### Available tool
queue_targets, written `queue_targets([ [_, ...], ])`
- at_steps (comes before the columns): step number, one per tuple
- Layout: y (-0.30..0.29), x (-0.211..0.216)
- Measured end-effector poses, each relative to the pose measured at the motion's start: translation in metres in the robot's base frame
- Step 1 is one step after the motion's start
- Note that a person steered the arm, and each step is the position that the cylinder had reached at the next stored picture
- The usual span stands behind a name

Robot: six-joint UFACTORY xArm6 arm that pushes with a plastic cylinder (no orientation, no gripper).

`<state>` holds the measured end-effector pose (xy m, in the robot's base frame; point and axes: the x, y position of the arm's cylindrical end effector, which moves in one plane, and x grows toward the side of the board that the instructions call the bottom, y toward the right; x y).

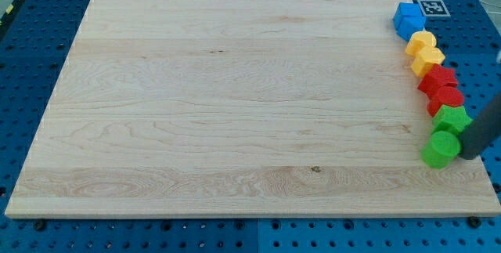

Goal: Push the green circle to the left side

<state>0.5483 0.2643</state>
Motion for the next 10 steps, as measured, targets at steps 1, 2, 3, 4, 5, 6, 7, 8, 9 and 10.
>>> queue_targets([
  [1, -0.029, 0.000],
  [2, -0.048, 0.000],
  [3, -0.043, 0.000],
  [4, -0.029, 0.009],
  [5, -0.064, 0.004],
  [6, -0.104, 0.004],
  [7, -0.131, 0.004],
  [8, -0.145, 0.004],
  [9, -0.140, 0.013],
  [10, -0.140, 0.016],
])
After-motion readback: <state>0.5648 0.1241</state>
